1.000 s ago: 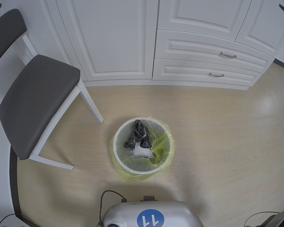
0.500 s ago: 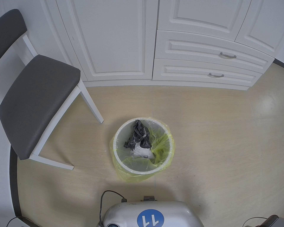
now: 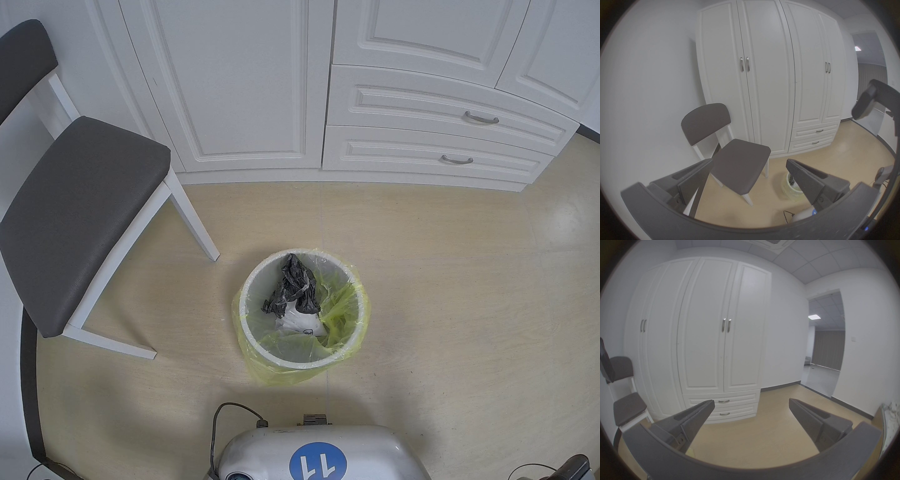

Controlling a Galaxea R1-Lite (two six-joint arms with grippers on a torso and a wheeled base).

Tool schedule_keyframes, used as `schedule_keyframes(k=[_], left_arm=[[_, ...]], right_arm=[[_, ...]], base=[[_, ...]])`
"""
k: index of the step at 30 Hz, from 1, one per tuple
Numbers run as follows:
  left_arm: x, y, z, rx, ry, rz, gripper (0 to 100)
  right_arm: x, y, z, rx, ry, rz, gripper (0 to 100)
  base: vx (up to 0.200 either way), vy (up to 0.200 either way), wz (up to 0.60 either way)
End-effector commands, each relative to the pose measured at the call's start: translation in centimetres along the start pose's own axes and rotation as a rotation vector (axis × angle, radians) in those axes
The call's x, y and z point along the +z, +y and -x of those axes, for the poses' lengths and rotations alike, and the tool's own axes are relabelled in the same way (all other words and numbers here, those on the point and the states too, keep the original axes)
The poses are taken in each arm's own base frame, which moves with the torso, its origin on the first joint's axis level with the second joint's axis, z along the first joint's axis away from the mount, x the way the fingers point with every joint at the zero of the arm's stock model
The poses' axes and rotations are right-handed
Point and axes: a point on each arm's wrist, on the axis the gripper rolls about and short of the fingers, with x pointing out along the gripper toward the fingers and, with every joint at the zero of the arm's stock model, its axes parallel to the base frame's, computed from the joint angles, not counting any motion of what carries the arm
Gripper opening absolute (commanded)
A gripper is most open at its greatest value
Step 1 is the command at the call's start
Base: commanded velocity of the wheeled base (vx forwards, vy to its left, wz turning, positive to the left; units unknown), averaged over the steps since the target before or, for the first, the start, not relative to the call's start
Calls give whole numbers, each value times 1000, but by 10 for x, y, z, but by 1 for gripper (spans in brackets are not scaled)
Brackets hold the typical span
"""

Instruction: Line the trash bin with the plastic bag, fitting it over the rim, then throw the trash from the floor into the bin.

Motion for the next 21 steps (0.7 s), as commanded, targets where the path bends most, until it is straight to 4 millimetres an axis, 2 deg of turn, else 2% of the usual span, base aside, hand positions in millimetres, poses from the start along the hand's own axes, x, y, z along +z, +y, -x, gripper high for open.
schedule_keyframes(k=[1,4,7,12,13,16,20,21], left_arm=[[-26,0,39,3,-54,5,100],[-35,-2,41,-10,-48,3,100],[-48,-5,41,-26,-32,4,100],[-80,-15,45,-14,-5,-6,100],[-80,-15,45,-14,-5,-6,100],[-90,-17,30,-42,42,64,100],[-105,-20,-5,-45,15,85,100],[-111,-22,-21,-40,-35,87,100]], right_arm=[[-6,-5,30,-74,-27,-13,100],[-13,-5,45,-60,-11,15,100],[-26,-2,52,49,-3,24,100],[-45,5,40,84,76,3,100],[-45,5,40,84,76,3,100],[-73,15,23,150,174,4,100],[-97,26,3,236,165,15,100],[-110,31,-5,256,138,27,100]], base=[[0,0,0],[0,0,0],[0,0,0],[0,0,0],[0,0,0],[0,0,0],[0,0,0],[0,0,0]])
